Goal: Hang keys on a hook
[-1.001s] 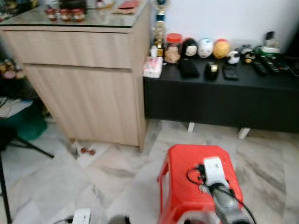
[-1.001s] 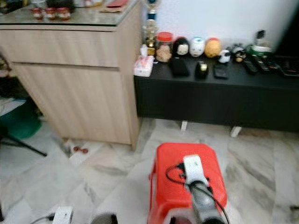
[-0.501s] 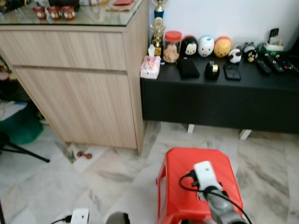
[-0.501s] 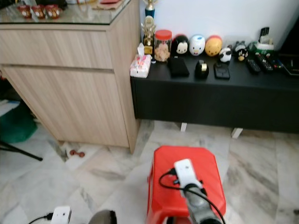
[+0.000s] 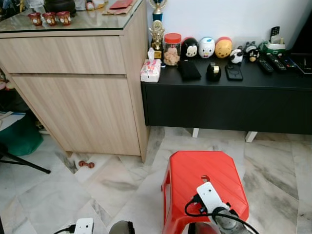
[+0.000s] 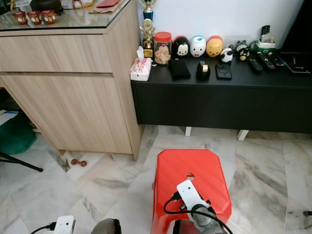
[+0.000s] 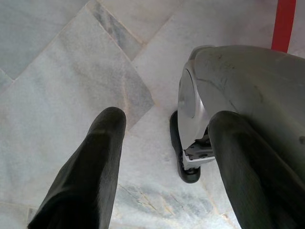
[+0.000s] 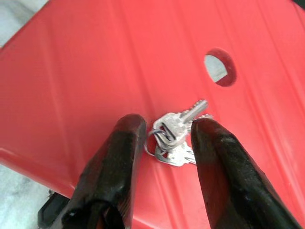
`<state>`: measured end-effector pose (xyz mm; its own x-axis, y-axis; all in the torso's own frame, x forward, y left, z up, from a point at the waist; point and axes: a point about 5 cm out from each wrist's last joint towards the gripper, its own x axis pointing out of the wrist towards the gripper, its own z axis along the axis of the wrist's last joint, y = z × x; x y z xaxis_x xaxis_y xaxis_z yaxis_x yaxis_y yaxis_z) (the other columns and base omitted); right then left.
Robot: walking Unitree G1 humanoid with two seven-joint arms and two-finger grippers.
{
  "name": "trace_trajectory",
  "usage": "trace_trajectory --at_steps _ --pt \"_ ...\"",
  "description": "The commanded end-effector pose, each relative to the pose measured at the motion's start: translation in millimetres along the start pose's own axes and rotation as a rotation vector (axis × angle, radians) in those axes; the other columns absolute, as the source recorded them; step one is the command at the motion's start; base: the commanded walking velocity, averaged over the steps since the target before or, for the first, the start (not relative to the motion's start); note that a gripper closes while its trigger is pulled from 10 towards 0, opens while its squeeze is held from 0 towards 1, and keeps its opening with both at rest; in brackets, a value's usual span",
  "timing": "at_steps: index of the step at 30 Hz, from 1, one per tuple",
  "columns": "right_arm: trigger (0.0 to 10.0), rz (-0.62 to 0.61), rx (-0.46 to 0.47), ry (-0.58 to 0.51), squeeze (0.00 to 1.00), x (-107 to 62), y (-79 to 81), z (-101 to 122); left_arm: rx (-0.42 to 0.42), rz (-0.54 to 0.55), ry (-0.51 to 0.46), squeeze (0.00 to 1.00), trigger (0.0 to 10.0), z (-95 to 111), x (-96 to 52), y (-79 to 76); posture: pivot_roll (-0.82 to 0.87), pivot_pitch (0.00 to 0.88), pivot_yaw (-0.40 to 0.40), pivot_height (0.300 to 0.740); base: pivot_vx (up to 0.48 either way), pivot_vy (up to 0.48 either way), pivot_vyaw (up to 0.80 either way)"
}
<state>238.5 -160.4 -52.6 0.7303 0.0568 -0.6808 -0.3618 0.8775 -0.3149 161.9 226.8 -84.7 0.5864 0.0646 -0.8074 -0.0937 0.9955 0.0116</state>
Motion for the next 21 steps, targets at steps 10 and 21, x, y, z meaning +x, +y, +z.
trace_trajectory --at_steps 10,21 --pt "10.0 0.030 0.035 -0.013 0.00 1.1 -3.4 4.7 -0.001 0.011 0.021 0.00 10.0 -7.0 -2.1 4.0 0.00 0.051 0.006 0.626 0.000 0.000 0.00" --pt "10.0 0.036 0.022 0.033 0.00 1.0 -8.9 -0.1 -0.006 0.010 0.025 0.00 10.0 -9.6 -2.4 2.1 -0.01 0.060 -0.001 0.626 0.000 0.000 0.00"
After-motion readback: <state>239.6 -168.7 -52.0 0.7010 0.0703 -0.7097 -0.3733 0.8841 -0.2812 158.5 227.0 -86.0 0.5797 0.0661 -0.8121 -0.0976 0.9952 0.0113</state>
